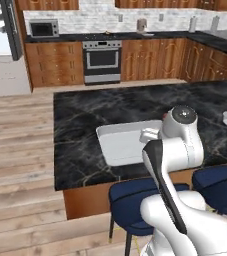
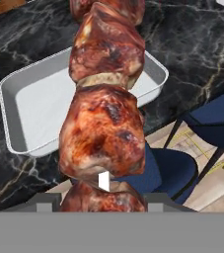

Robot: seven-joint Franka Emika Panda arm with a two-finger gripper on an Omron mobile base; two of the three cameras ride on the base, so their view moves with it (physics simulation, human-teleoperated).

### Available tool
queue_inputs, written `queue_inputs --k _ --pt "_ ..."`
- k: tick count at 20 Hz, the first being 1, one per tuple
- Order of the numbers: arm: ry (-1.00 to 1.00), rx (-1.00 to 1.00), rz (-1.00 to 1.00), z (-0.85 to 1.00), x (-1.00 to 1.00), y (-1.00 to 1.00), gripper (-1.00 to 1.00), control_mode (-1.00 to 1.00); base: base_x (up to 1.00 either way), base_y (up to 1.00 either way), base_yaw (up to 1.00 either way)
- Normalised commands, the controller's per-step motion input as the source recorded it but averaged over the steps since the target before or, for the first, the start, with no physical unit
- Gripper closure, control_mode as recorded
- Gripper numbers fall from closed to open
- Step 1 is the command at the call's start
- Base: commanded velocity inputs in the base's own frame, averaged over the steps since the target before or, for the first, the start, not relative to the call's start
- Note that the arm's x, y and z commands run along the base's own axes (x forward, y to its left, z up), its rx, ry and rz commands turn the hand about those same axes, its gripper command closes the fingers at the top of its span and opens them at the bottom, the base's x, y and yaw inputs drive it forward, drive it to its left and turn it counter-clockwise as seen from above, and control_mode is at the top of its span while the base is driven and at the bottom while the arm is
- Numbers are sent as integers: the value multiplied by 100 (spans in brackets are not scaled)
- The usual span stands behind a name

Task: Place the cold items (sweet potato and carrot) from the fridge in one tupperware on the dining counter. Place the warm items (hot dog and kebab skewer) in the stove area in another tupperware.

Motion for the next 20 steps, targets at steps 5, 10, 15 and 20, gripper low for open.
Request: queue_inputs --k 5,10,15,20 --pt "0 0 0 0 0 0 100 100 73 -34 27" --pt "32 3 19 -1 76 -21 100 -100 15 -7 5" --pt "42 -1 34 -2 100 -3 100 -100 0 0 0" --pt "23 -6 49 -13 84 -3 100 -100 0 0 0"
